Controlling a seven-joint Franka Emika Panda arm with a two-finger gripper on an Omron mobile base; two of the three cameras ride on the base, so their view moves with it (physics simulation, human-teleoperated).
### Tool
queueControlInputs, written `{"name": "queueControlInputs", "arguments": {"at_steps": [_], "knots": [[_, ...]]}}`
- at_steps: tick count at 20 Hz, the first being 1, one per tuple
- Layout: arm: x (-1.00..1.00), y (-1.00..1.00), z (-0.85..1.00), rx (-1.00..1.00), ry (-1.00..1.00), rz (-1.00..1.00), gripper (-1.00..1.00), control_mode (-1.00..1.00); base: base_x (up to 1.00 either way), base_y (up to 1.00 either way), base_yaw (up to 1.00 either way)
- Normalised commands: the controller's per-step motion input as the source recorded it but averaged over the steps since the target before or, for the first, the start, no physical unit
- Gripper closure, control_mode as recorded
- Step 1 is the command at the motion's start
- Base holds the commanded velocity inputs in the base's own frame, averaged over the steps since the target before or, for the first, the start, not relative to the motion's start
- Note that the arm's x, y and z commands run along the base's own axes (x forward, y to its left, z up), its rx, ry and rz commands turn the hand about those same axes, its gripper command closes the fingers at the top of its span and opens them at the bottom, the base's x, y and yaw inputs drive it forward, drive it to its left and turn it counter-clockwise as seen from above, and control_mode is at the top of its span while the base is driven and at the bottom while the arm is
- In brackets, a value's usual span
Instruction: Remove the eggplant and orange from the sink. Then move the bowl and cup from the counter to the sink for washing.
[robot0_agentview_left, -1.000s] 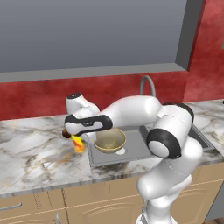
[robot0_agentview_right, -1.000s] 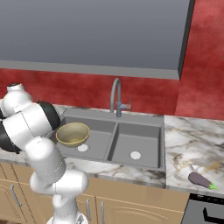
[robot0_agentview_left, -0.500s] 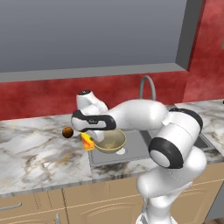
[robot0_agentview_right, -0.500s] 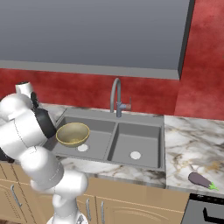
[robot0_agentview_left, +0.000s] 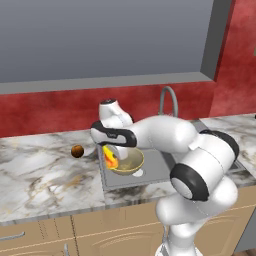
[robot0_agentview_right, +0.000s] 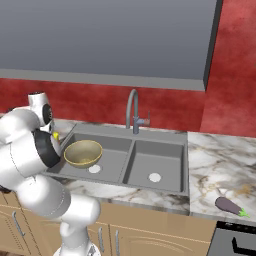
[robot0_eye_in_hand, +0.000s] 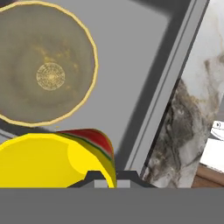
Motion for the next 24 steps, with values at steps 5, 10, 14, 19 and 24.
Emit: {"name": "queueControlInputs", "arguments": {"at_steps": [5, 10, 14, 19, 24], "knots": [[0.0, -0.36, 0.01, 0.0, 0.0, -0.15, 1.0, -1.0, 0.0, 0.0, 0.0], [0.01, -0.34, 0.0, 0.0, 0.0, -0.17, 1.0, -1.0, 0.0, 0.0, 0.0], [0.0, -0.34, 0.0, 0.0, 0.0, -0.17, 1.0, -1.0, 0.0, 0.0, 0.0], [0.01, -0.29, 0.0, 0.0, 0.02, -0.16, 1.0, -1.0, 0.0, 0.0, 0.0], [0.0, -0.23, -0.01, 0.0, 0.03, -0.15, 1.0, -1.0, 0.0, 0.0, 0.0]]}}
